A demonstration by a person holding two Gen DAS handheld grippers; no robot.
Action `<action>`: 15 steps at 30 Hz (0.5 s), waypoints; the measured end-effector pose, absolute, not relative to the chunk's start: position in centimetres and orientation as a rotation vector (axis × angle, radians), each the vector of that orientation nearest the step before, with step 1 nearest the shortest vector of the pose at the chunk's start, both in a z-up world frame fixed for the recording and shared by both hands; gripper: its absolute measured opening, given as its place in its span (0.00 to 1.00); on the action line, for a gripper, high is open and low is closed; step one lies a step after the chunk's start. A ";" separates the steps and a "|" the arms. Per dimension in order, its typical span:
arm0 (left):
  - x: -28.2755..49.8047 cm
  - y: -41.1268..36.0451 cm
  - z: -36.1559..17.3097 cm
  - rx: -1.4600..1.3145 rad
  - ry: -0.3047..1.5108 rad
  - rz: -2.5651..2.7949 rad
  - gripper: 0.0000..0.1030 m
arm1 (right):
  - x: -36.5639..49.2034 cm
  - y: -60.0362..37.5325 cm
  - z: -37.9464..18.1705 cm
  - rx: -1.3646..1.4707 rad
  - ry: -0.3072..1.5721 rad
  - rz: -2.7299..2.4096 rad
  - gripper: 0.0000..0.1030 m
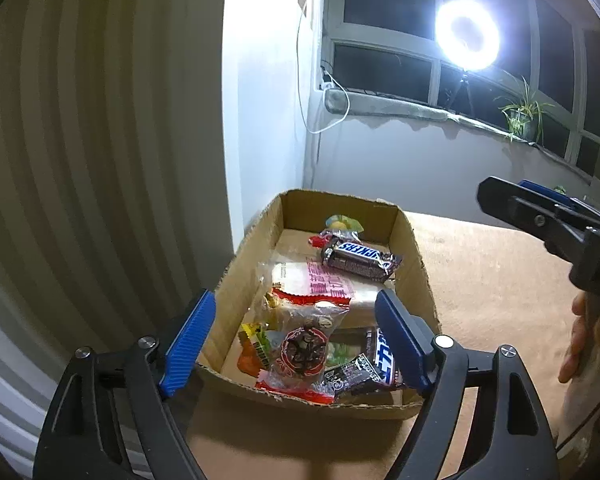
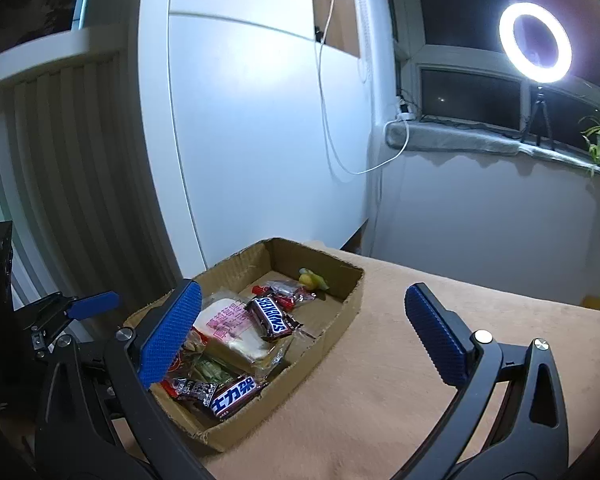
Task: Organize snacks
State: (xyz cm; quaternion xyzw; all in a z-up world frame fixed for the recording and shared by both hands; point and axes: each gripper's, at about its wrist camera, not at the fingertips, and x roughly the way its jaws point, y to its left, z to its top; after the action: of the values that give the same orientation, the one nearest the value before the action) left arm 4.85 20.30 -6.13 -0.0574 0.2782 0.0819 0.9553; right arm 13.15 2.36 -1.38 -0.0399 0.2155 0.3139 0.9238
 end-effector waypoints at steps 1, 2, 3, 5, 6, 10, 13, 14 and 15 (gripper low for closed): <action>4.6 20.2 -5.9 -0.116 0.558 0.167 0.84 | 13.0 2.1 -1.2 -0.074 0.445 0.643 1.00; 4.6 20.2 -5.7 -0.116 0.556 0.167 0.87 | 12.7 1.9 -1.0 -0.069 0.446 0.637 1.00; 4.5 20.1 -5.5 -0.113 0.556 0.165 0.90 | 12.6 1.7 -0.9 -0.070 0.445 0.624 1.00; 4.6 19.7 -5.4 -0.107 0.563 0.162 1.00 | 12.3 1.3 -0.9 -0.072 0.452 0.599 1.00; 4.6 19.6 -5.3 -0.105 0.563 0.161 1.00 | 12.2 1.0 -0.9 -0.074 0.456 0.584 1.00; 4.8 19.2 -5.2 -0.107 0.587 0.154 1.00 | 11.6 -0.6 -0.9 -0.062 0.456 0.526 1.00; 4.7 18.6 -5.1 -0.107 0.590 0.142 1.00 | 11.5 -1.9 -1.2 -0.055 0.473 0.480 1.00; 4.7 18.5 -5.1 -0.105 0.592 0.140 1.00 | 11.4 -2.3 -1.4 -0.054 0.481 0.462 1.00; 4.6 18.3 -5.0 -0.101 0.591 0.142 1.00 | 11.3 -2.9 -1.6 -0.052 0.489 0.434 1.00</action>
State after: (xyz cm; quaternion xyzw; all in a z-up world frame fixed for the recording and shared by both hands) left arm 4.64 18.28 -5.00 -0.0499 0.2909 0.0698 0.9529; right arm 11.34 -2.93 -1.57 -0.0256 0.2400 0.2132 0.9467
